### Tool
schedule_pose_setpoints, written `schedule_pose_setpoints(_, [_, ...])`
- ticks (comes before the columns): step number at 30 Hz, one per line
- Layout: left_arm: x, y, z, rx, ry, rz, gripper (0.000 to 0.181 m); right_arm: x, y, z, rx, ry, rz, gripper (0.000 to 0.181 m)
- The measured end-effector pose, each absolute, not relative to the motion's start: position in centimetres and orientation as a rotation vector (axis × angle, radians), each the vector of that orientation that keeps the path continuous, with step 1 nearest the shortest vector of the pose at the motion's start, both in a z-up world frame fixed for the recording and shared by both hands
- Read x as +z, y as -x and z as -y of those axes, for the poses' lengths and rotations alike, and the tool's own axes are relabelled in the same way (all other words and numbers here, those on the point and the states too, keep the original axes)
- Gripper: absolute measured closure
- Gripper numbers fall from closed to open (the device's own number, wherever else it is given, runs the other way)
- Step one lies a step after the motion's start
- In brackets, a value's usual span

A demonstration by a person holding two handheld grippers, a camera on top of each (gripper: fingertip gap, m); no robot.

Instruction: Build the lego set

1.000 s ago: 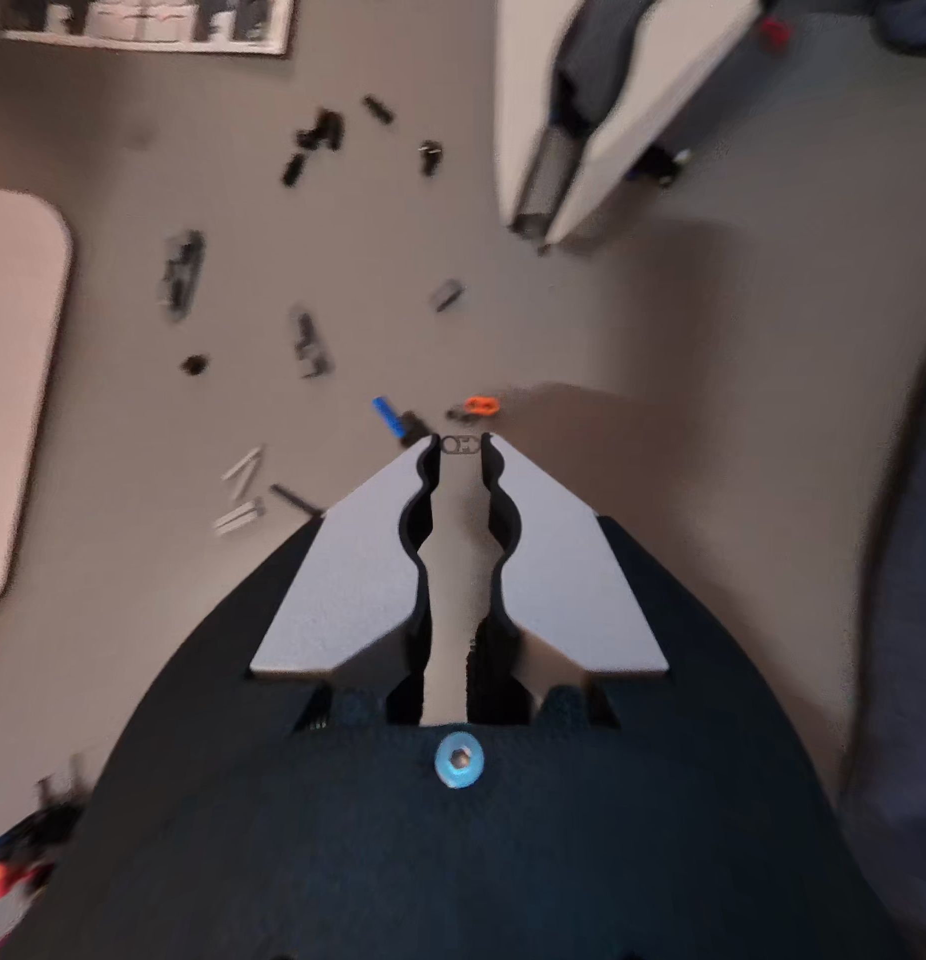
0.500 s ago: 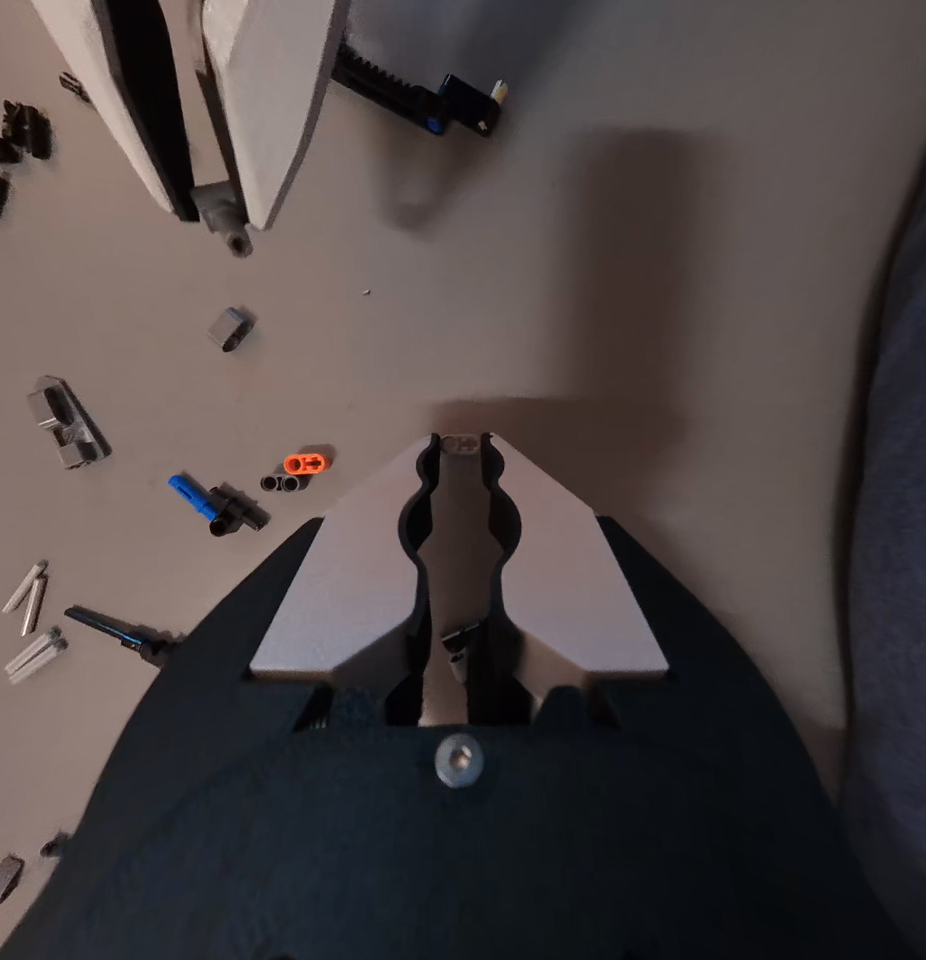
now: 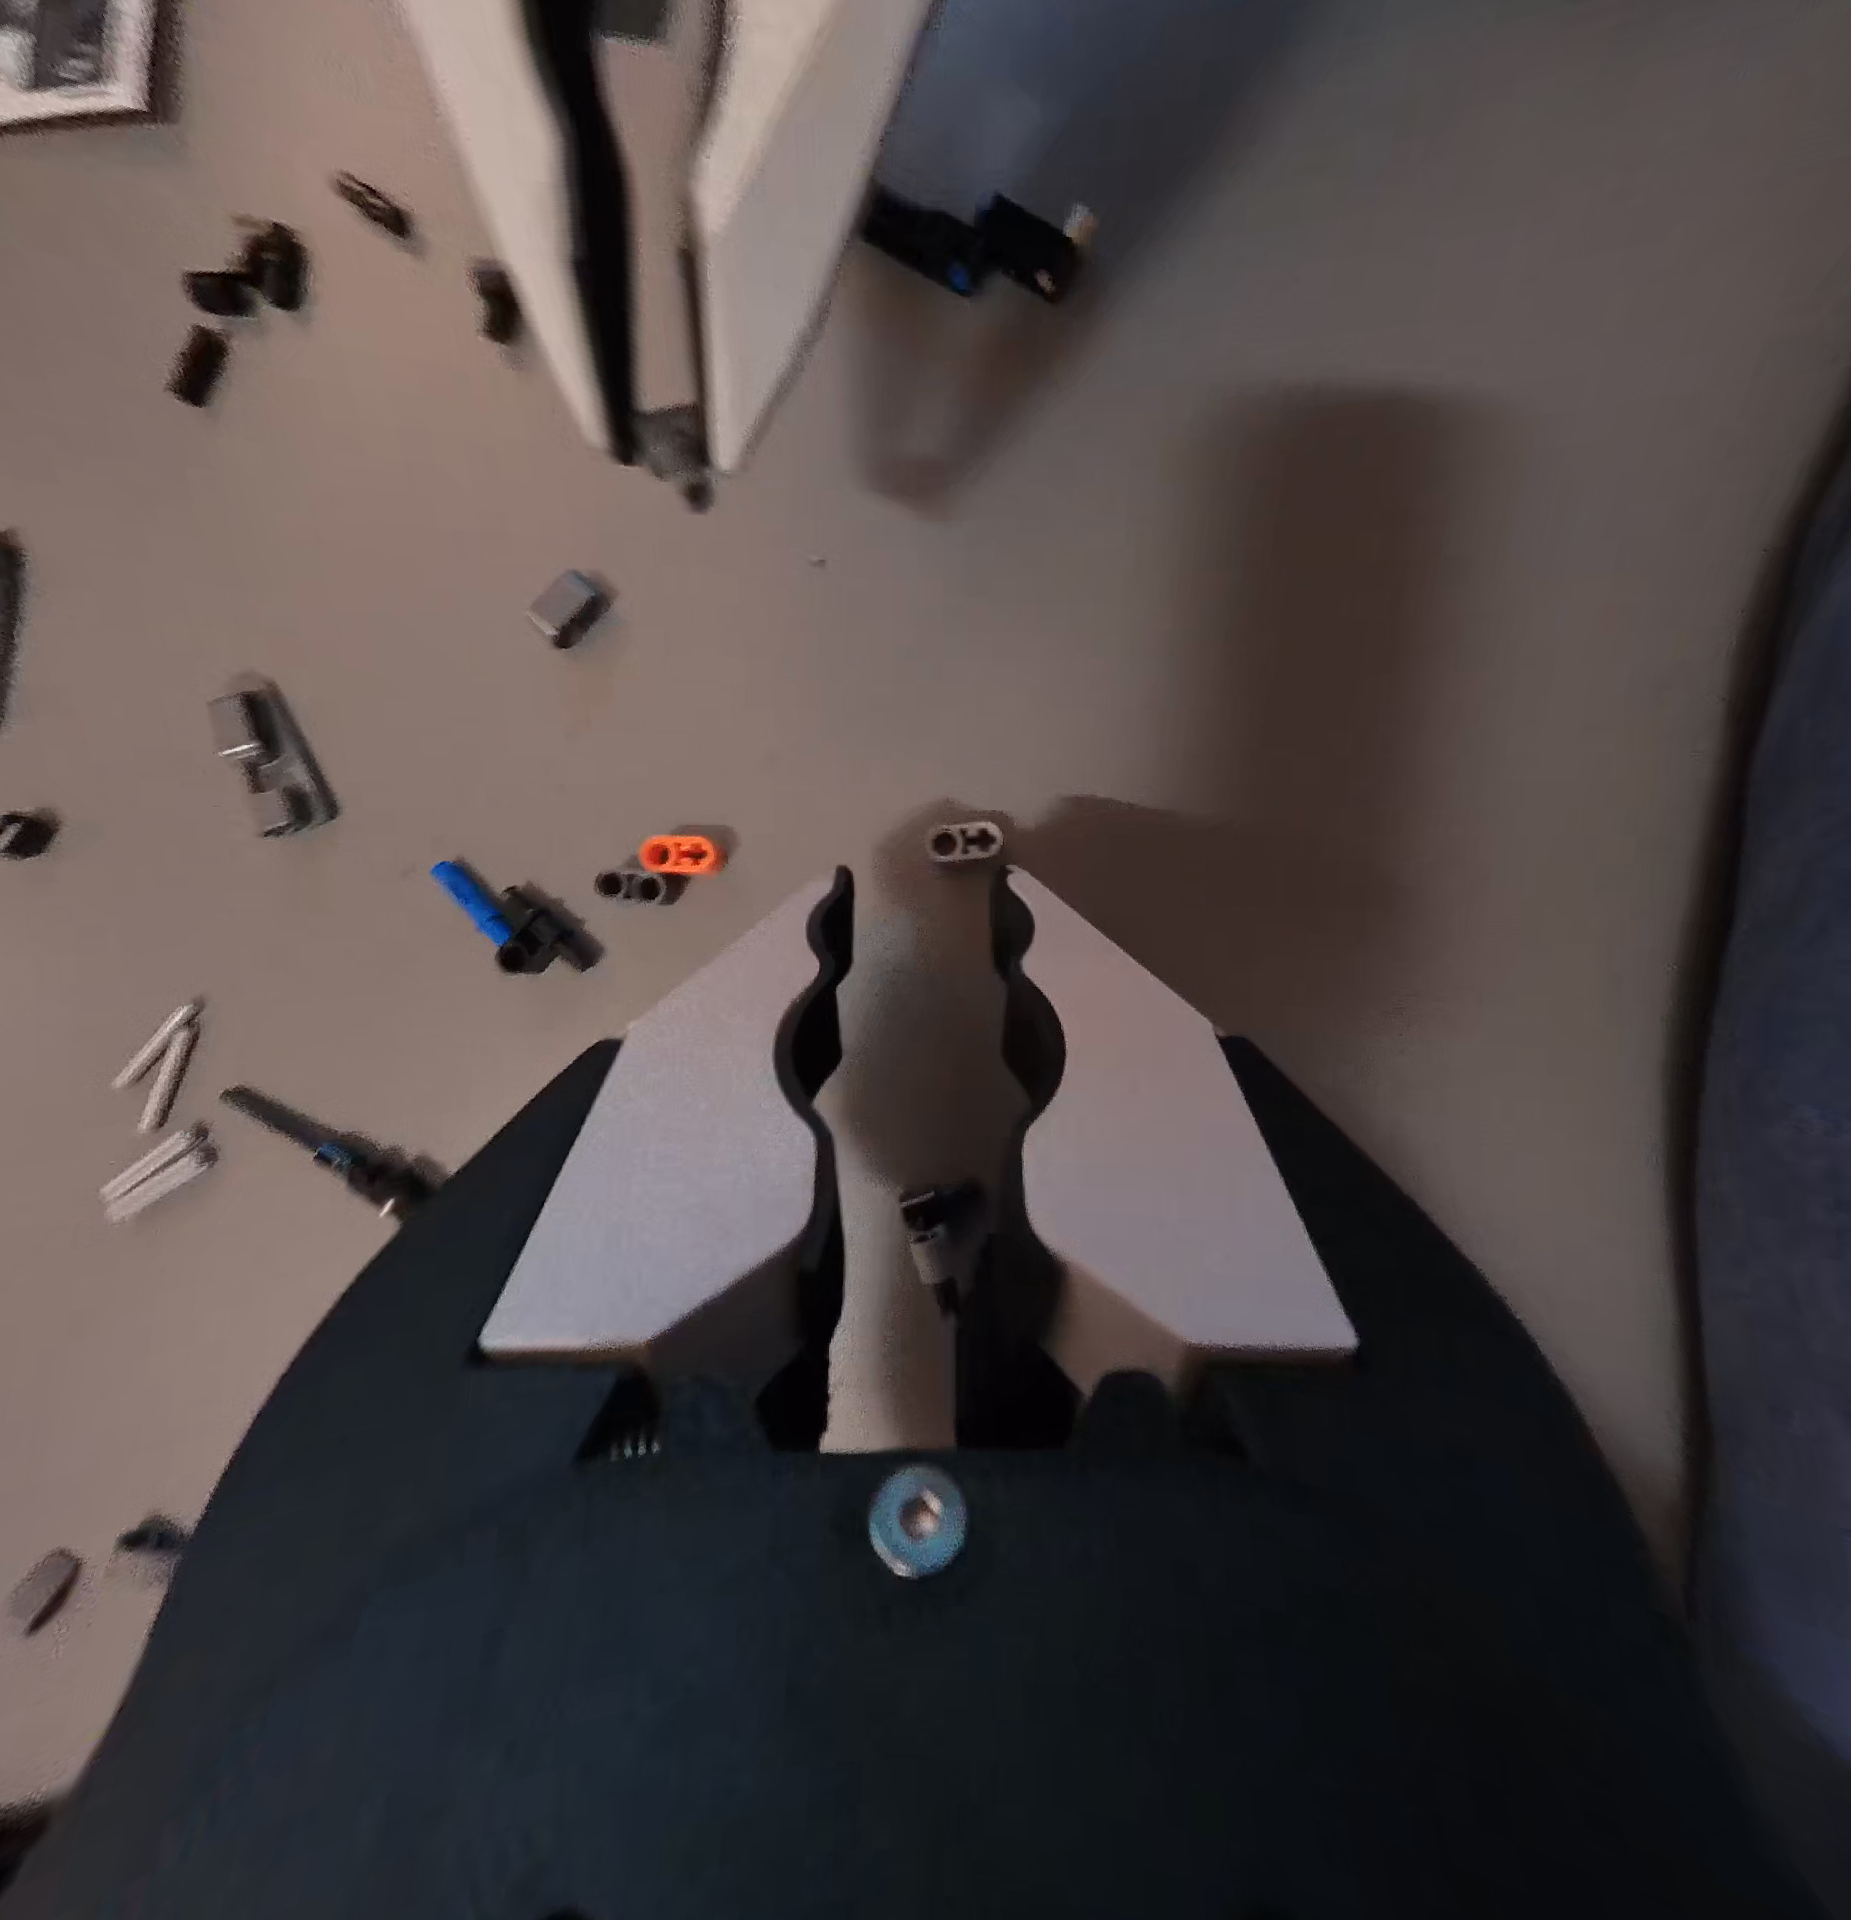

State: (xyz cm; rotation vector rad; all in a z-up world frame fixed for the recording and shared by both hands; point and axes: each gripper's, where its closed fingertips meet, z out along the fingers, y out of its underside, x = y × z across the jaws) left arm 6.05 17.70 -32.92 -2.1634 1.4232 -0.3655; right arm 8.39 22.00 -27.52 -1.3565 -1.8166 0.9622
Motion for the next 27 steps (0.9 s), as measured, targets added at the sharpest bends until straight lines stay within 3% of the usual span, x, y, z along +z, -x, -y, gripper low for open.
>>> schedule_pose_setpoints(1, [-32.2,-5.8,-18.1,-0.347,2.157,-1.367,0.157,-27.3,-8.3,-21.8,0.992,1.355,1.806,0.175])
schedule_pose_setpoints(5, [-28.4,-5.9,-19.5,-0.356,2.083,-1.121,0.161,-26.5,-7.6,-21.6,0.996,1.331,1.759,0.175])
schedule_pose_setpoints(11, [-24.5,-7.8,-20.3,-0.861,2.045,-0.723,0.163,-24.3,-7.0,-20.9,0.784,1.157,1.74,0.175])
schedule_pose_setpoints(27, [-22.6,-8.6,-20.4,-1.264,1.924,-0.52,0.179,-22.3,-7.3,-20.8,0.52,0.971,1.714,0.175])
